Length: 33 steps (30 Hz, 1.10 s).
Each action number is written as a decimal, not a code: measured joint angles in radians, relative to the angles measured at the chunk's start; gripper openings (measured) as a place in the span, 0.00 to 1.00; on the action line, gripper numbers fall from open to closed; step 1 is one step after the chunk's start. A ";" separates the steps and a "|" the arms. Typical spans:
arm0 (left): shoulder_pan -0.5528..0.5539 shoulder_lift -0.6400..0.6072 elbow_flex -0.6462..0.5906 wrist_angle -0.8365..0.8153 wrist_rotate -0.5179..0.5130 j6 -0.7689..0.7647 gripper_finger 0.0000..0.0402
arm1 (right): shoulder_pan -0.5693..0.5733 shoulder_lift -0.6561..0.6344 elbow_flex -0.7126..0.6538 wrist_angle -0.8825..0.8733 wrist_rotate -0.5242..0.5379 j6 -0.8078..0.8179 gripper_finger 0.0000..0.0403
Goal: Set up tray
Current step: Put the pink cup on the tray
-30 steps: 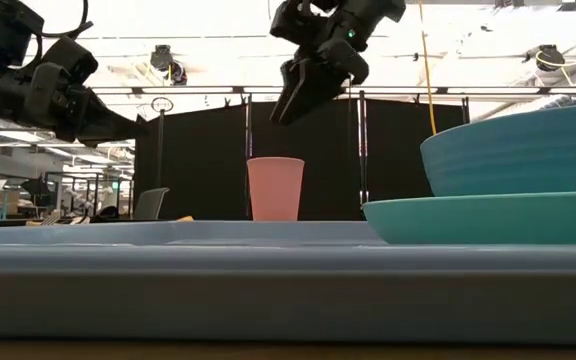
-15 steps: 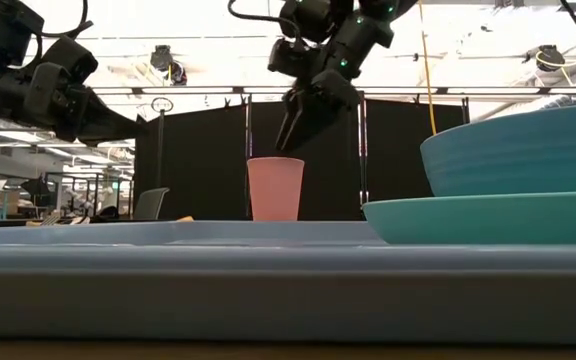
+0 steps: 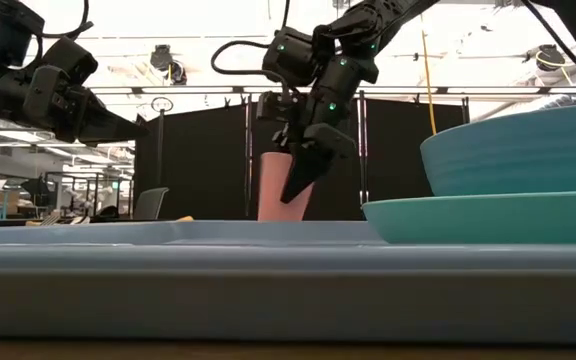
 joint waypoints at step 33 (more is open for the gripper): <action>0.000 0.000 0.000 0.008 -0.003 -0.001 0.06 | 0.364 -0.153 0.231 -0.451 0.134 0.091 0.00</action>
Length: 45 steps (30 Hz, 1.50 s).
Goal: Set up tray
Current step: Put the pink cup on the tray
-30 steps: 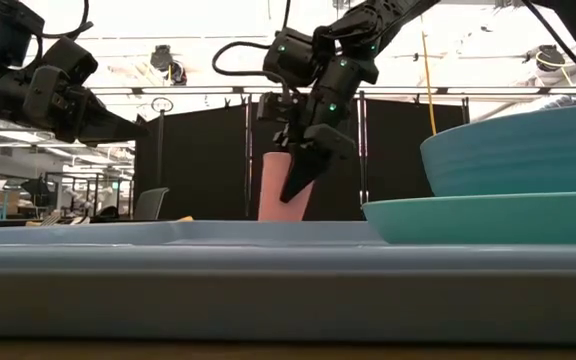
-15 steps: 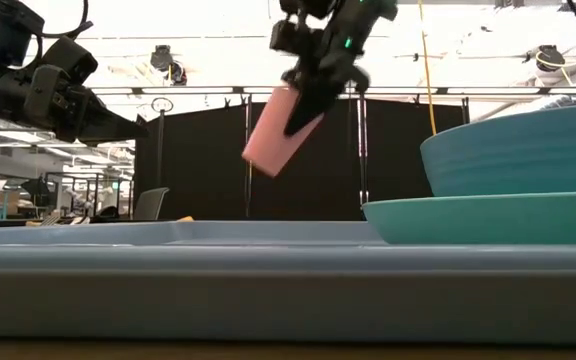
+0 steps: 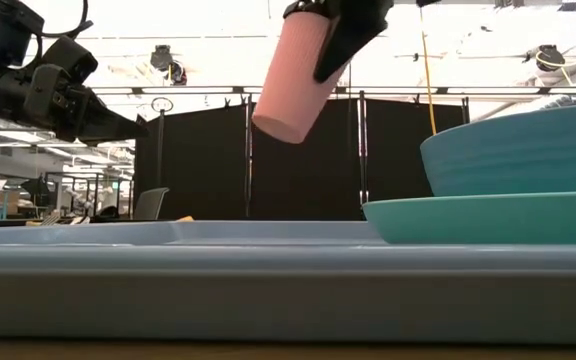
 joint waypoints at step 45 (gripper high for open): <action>-0.004 0.000 0.000 -0.004 0.002 -0.022 0.06 | 0.044 0.221 -0.006 -0.158 -0.004 0.071 0.00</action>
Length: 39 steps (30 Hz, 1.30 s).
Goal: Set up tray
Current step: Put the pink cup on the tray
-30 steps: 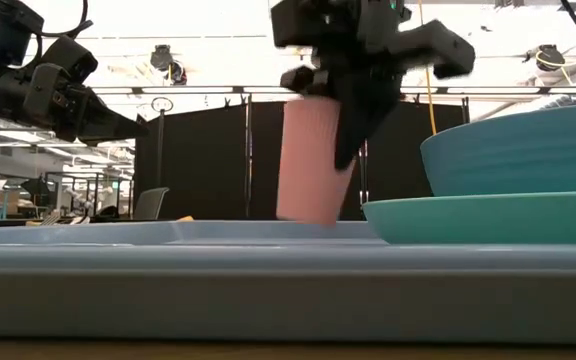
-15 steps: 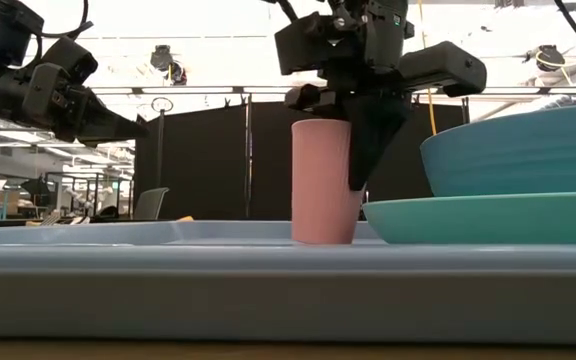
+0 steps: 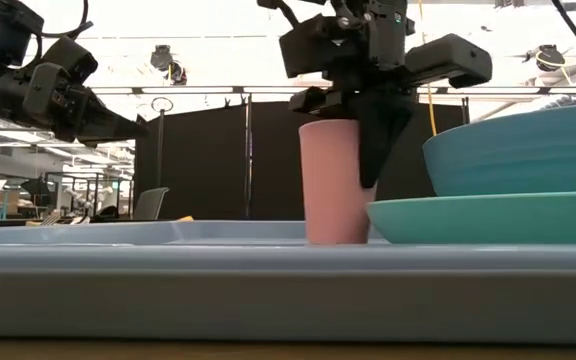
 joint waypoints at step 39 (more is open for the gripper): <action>0.000 0.000 0.000 -0.004 0.000 0.000 0.06 | 0.022 -0.002 0.000 0.111 0.035 -0.001 0.16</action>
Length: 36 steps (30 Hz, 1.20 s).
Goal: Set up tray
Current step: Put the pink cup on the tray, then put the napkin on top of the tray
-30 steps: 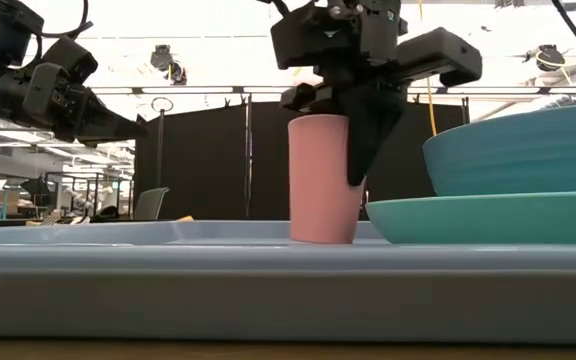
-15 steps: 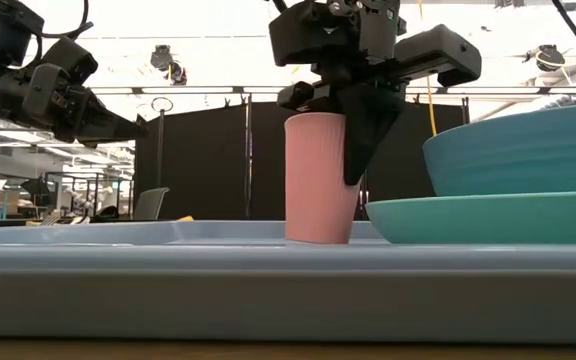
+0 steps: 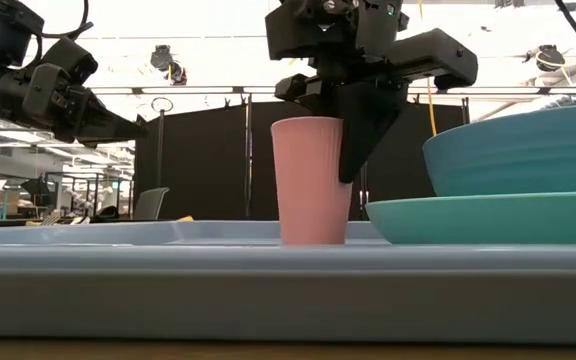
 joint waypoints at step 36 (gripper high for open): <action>0.000 0.000 0.000 -0.012 0.007 -0.005 0.06 | -0.032 -0.465 -0.031 0.128 0.130 0.059 0.27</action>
